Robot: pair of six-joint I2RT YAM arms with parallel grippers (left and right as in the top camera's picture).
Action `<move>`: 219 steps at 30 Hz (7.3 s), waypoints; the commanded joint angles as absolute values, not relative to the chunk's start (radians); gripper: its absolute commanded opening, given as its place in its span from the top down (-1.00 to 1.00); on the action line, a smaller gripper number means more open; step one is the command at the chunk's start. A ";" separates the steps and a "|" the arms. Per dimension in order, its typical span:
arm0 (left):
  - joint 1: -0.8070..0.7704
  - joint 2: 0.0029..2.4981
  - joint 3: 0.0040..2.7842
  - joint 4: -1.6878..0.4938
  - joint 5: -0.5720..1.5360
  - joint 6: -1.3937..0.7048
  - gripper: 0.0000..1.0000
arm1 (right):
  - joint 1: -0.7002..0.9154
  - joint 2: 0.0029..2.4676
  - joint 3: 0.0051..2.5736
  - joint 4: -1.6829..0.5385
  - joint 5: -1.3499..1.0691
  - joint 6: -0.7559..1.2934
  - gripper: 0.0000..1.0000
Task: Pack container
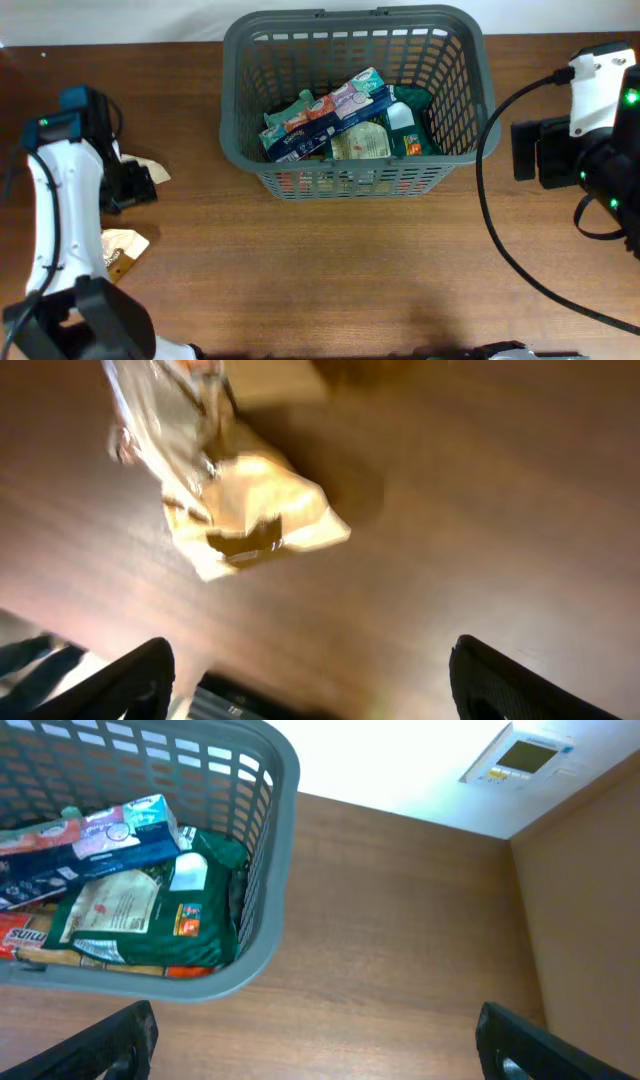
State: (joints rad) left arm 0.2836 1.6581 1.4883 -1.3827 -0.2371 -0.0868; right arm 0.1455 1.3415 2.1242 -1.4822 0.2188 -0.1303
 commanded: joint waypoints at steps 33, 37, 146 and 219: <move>0.781 1.326 0.899 -0.720 0.136 0.290 -0.99 | 0.144 1.320 2.125 -1.445 0.210 -0.123 -0.98; 0.802 1.428 0.899 -0.656 0.136 0.300 -0.99 | 0.144 1.315 2.125 -1.455 0.210 -0.123 -0.98; 0.165 1.705 2.193 -1.027 -0.252 -0.181 -0.98 | 0.144 1.252 2.125 -1.531 0.126 -0.116 -0.98; 0.329 2.354 1.964 -1.063 -0.363 -0.425 -0.74 | 0.144 1.253 2.125 -1.644 0.101 0.009 -0.98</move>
